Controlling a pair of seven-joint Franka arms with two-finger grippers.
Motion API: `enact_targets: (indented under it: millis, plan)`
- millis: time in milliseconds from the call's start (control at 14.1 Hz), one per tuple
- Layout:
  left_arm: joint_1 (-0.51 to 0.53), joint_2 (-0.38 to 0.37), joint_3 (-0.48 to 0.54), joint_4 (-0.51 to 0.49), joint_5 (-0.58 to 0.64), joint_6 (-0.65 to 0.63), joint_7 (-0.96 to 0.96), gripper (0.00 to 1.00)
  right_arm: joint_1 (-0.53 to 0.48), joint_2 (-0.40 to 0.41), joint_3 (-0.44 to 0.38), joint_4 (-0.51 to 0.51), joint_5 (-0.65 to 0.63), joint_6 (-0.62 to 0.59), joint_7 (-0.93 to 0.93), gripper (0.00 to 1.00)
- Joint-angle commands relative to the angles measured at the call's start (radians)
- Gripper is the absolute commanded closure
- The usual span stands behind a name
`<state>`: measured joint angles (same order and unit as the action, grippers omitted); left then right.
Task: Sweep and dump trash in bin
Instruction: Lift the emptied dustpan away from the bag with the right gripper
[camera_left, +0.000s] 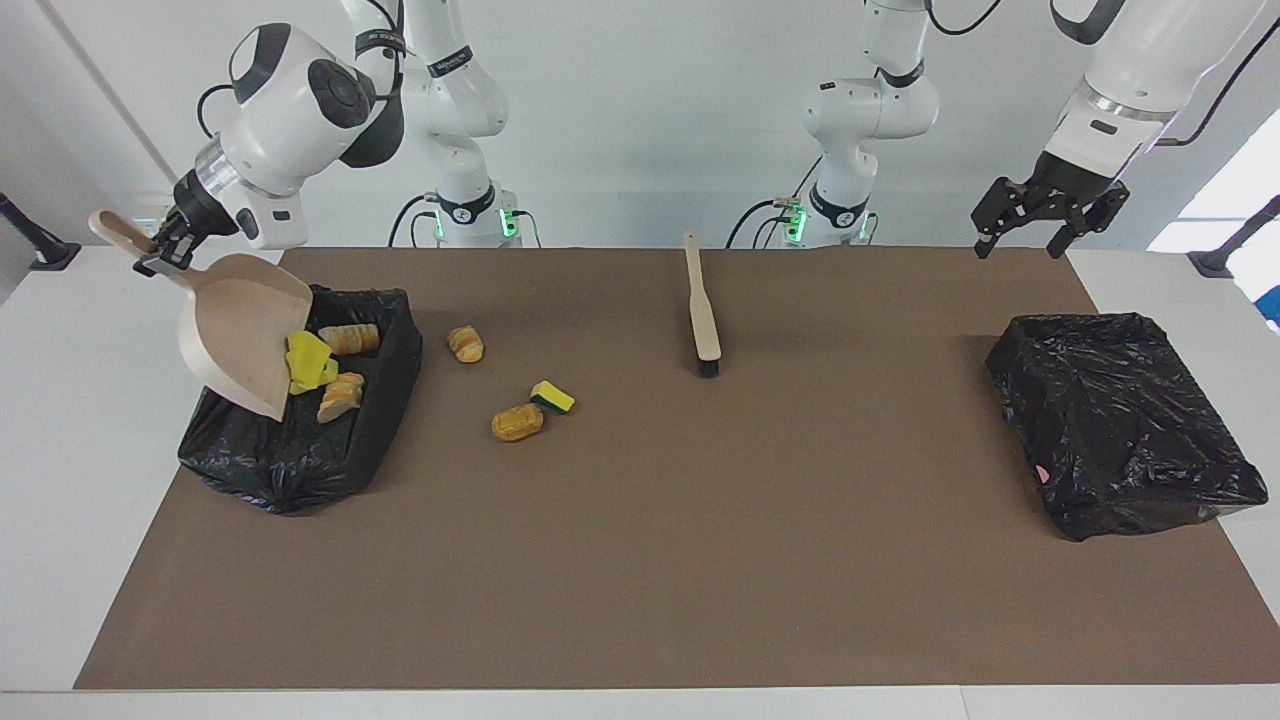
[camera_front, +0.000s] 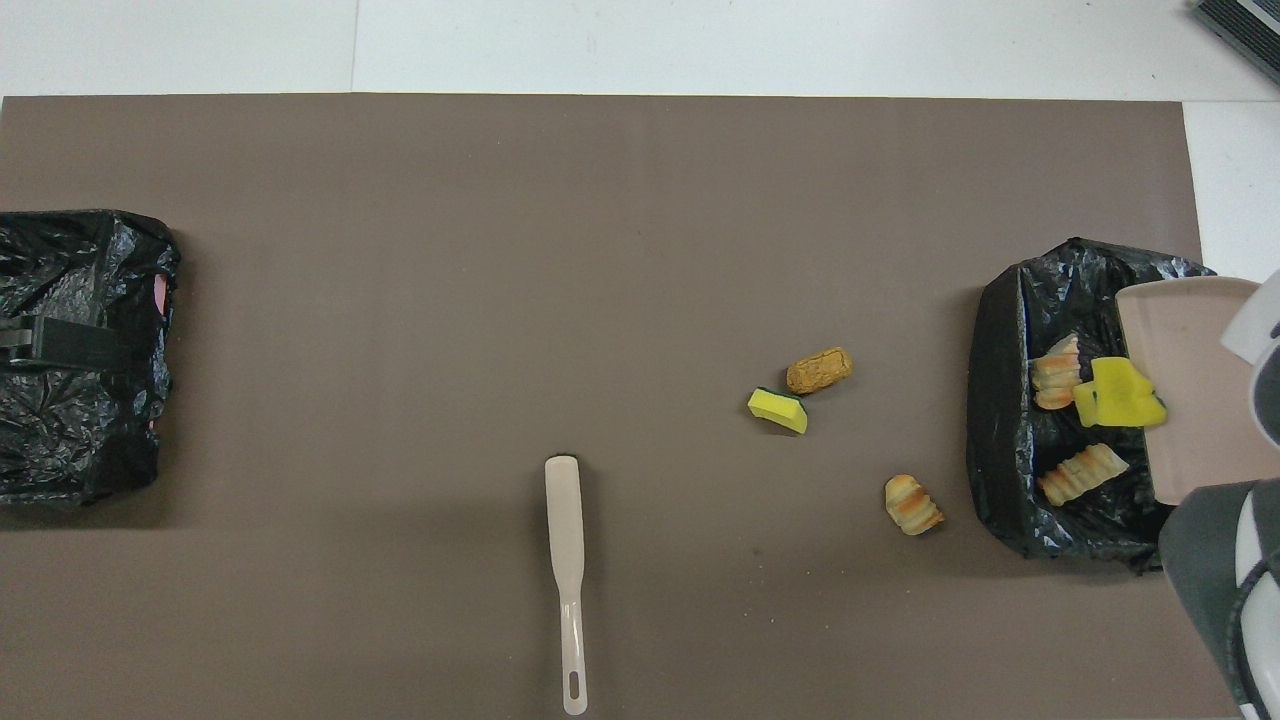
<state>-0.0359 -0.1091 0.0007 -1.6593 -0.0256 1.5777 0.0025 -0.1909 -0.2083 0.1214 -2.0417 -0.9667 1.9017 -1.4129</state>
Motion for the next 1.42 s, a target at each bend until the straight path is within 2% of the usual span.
enact_targets:
  millis: [0, 426, 639, 994, 1207, 1349]
  plan:
    - [0.007, 0.016, -0.005, 0.022, 0.012, -0.009, 0.005, 0.0, -0.004, -0.013, 0.006, 0.081, 0.077, -0.064, -0.101, 1.0]
    - [0.005, -0.021, -0.01, 0.029, 0.01, -0.051, 0.001, 0.0, -0.008, -0.006, 0.004, 0.144, 0.086, -0.07, -0.158, 1.0]
    - [0.008, -0.023, -0.005, 0.03, 0.012, -0.038, 0.007, 0.0, -0.033, -0.003, -0.006, 0.156, 0.316, -0.056, -0.132, 1.0]
    - [0.007, -0.023, -0.007, 0.03, 0.012, -0.045, 0.007, 0.0, -0.027, -0.013, 0.0, 0.141, 0.558, -0.105, 0.145, 1.0]
    - [0.008, -0.024, -0.005, 0.03, 0.012, -0.047, 0.007, 0.0, 0.023, -0.008, 0.015, 0.144, 0.615, -0.105, 0.277, 1.0]
    - [0.007, -0.023, -0.007, 0.03, 0.012, -0.045, 0.008, 0.0, 0.066, -0.003, 0.015, 0.141, 0.669, -0.118, 0.449, 1.0]
